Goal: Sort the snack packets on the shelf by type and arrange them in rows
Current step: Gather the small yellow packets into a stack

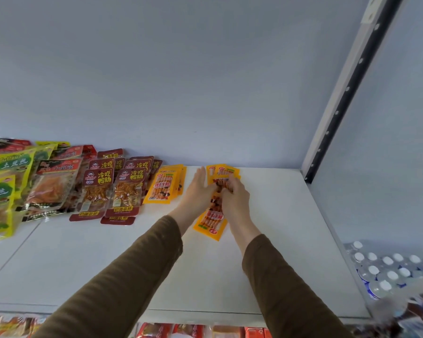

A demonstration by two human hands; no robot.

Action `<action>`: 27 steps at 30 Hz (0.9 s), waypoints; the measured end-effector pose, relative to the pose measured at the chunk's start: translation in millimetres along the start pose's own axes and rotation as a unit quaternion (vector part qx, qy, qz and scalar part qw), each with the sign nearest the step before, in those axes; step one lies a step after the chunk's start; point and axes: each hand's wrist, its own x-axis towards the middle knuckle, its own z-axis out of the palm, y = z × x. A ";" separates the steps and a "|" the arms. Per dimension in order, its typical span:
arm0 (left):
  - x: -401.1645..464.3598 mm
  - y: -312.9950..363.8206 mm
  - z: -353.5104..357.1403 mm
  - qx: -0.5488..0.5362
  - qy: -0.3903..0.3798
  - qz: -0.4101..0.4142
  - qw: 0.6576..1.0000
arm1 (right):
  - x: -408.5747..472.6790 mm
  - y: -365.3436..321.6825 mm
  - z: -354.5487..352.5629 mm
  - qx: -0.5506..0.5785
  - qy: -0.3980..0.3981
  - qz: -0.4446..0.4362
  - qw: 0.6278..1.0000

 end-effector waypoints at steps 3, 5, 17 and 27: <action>2.6 -25.0 -36.8 0.166 0.104 0.115 0.974 | -7.0 1.3 -1.2 -0.011 0.023 -0.031 0.999; 10.3 -41.9 -64.3 0.240 0.140 0.119 0.953 | -8.4 0.3 0.1 -0.051 0.023 -0.048 0.997; 24.0 -67.9 -52.3 0.415 0.112 0.044 0.902 | -0.1 -0.9 14.6 -0.315 -0.007 -0.078 0.946; 21.7 -54.4 -82.0 0.347 0.051 0.076 0.933 | -6.0 -34.2 12.6 -0.289 0.002 -0.140 0.947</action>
